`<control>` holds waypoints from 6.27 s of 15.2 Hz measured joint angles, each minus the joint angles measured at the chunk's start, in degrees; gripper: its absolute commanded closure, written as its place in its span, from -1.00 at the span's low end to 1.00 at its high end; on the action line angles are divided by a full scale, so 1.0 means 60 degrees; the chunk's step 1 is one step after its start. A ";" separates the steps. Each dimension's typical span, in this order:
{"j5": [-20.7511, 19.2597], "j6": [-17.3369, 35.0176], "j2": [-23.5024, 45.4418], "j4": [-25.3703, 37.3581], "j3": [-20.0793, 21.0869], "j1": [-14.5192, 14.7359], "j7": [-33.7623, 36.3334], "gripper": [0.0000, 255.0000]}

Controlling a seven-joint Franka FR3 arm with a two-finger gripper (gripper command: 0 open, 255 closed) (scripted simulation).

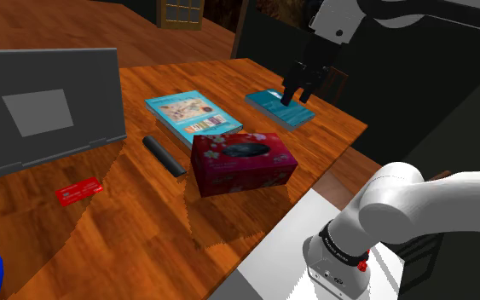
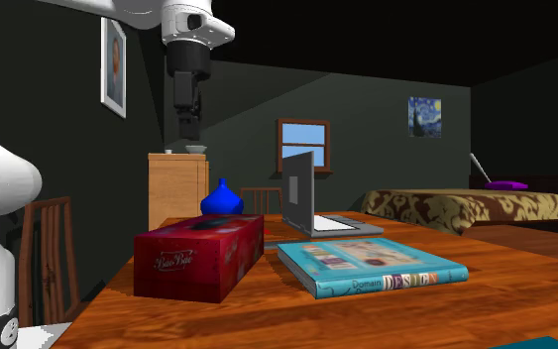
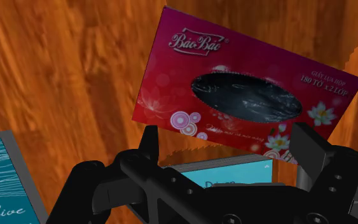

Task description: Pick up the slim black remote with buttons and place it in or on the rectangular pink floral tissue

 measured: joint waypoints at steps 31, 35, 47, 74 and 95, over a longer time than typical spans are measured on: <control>-0.2467 0.4512 0.9887 0.4730 0.3313 0.1170 0.5177 -1.00; -0.2847 0.4711 1.0634 0.5155 0.3254 0.1404 0.5536 -1.00; -0.3053 0.5244 1.1034 0.4993 0.3160 0.1443 0.5667 1.00; -0.2543 0.3559 1.0065 0.5791 0.3349 0.1320 0.5242 1.00; -0.1721 0.2162 0.7958 0.5271 0.3330 0.0917 0.4408 1.00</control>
